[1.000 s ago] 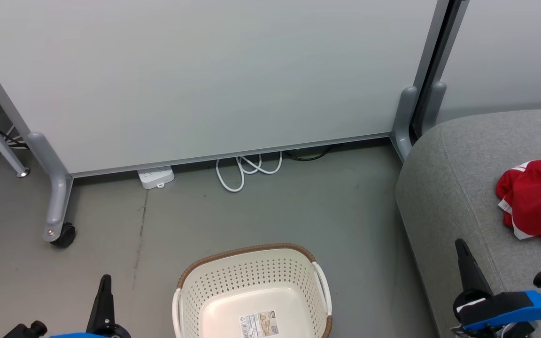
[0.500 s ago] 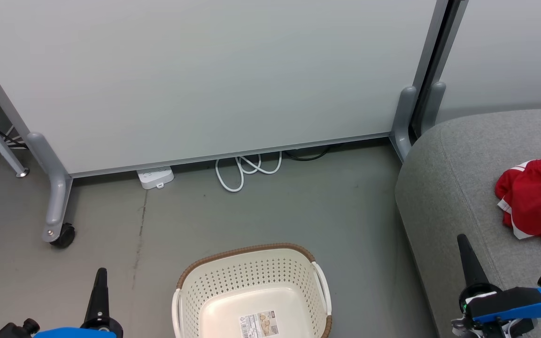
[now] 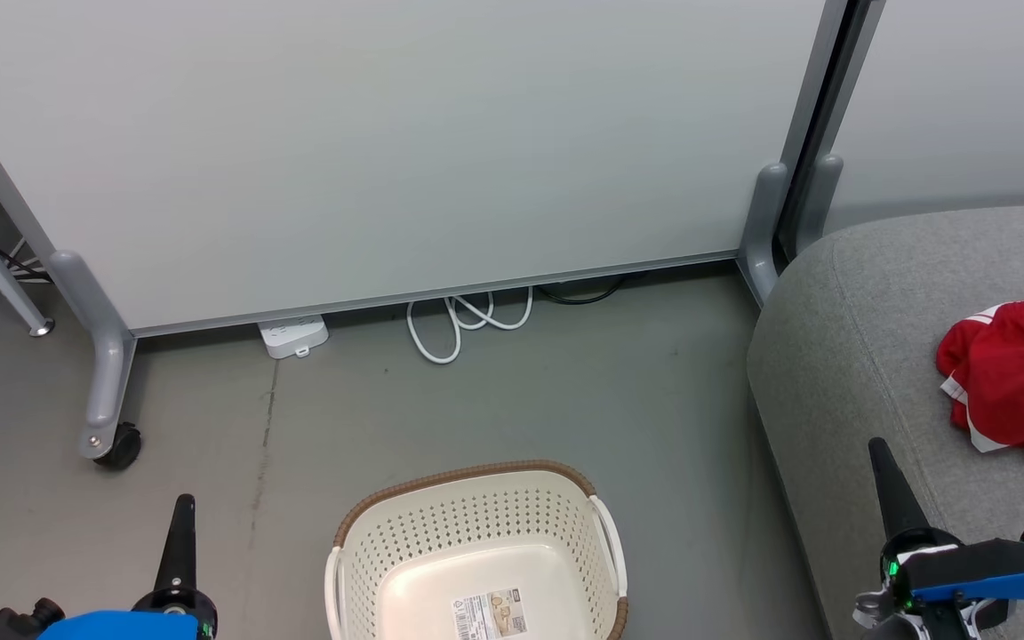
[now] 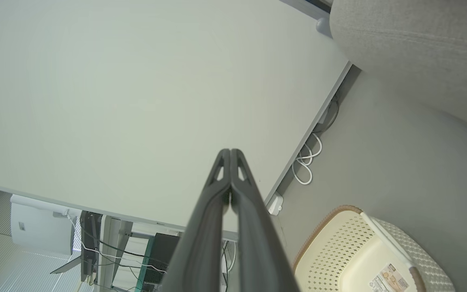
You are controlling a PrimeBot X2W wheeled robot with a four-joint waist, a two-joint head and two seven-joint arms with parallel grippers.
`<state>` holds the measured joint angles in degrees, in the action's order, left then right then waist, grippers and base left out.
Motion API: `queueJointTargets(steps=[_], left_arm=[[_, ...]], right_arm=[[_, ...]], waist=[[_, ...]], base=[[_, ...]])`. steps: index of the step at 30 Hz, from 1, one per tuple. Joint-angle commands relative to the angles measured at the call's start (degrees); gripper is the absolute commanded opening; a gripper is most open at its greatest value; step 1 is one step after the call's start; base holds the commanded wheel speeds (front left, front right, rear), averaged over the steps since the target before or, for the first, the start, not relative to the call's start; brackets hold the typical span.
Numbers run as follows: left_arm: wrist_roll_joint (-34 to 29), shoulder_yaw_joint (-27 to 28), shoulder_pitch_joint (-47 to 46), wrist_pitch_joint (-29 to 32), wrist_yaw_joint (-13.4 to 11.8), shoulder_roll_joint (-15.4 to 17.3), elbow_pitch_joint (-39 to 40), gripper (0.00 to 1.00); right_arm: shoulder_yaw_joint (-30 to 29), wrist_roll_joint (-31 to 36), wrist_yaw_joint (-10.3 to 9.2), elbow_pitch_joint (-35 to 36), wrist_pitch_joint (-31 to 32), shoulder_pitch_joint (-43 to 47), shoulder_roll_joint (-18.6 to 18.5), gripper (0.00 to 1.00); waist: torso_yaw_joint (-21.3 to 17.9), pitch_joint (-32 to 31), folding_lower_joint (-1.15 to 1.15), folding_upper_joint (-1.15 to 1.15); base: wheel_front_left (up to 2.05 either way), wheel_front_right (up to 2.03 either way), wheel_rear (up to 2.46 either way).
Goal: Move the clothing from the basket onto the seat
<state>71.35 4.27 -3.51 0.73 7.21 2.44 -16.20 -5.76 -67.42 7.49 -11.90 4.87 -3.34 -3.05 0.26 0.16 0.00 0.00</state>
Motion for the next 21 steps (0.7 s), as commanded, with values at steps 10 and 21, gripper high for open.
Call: queueJointTargets(steps=[10, 21], left_arm=[[5.3, 0.8, -1.8, 1.6, 0.3, 0.4, 1.1, 0.00], [10.5, 1.4, -2.2, 3.0, 0.3, 0.5, 1.4, 0.00]], right_arm=[[-0.3, -6.4, 0.01, -0.3, 0.6, -1.7, 0.1, 0.00], [-0.5, -12.6, 0.00, -1.0, 0.9, -2.1, 0.2, 0.00]], waist=[[-0.1, 0.0, 0.00, 0.00], [-0.1, 0.0, 0.00, 0.00]], base=[[0.00, 0.00, 0.00], [0.00, 0.00, 0.00]])
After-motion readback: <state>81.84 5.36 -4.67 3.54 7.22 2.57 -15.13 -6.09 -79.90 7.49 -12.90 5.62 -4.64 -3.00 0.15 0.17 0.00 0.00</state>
